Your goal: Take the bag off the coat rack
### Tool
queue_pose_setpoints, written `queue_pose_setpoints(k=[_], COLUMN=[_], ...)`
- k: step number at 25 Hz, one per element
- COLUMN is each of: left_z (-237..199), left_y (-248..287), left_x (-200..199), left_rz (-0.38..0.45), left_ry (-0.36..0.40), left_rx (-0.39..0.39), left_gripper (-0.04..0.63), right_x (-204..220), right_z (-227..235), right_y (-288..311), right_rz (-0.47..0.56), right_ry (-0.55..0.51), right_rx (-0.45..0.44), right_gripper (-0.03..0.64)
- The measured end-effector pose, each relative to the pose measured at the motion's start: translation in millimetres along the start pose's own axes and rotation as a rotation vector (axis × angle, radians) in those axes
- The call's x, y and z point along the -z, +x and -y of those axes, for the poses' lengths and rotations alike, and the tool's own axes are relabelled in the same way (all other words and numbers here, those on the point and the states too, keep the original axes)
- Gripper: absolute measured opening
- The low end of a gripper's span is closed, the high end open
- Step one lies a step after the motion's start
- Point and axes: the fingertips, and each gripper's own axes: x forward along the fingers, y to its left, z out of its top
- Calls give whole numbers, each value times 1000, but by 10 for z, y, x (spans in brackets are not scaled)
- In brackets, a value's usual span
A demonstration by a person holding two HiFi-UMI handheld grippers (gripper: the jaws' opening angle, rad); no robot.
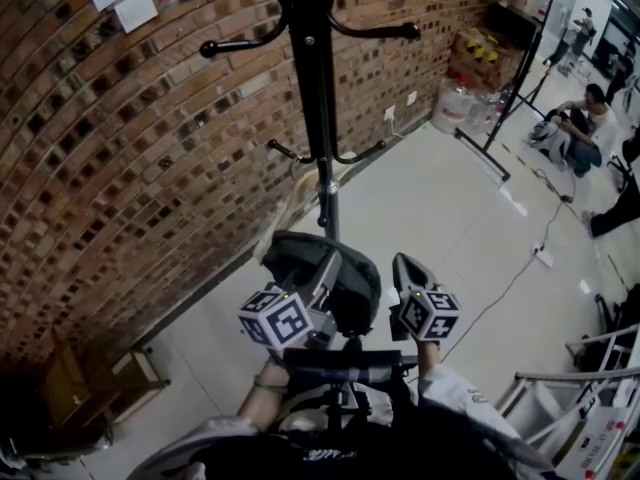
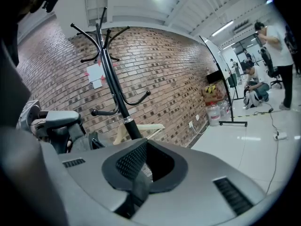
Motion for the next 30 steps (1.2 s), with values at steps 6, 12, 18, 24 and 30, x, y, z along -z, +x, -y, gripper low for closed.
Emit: queue_pose_setpoints(k=[6, 12, 18, 24, 30], left_z=[-142, -295, -547, -805, -953], left_y=[-334, -706, -1044, -1274, -1397], left_x=[135, 223, 220, 205, 138], left_rz=[-43, -64, -62, -61, -48], left_ry=[-26, -21, -20, -25, -40], left_rx=[-15, -44, -93, -156, -180], left_gripper=[34, 34, 34, 34, 34], right_x=[49, 179, 313, 336, 347], right_z=[-462, -931, -1291, -1568, -1686], right_y=[-133, -262, -305, -314, -280], right_rz=[17, 16, 13, 19, 18], right_ry=[-8, -82, -113, -151, -153], right_rx=[-33, -44, -72, -103, -120], right_gripper=[9, 9, 9, 9, 9])
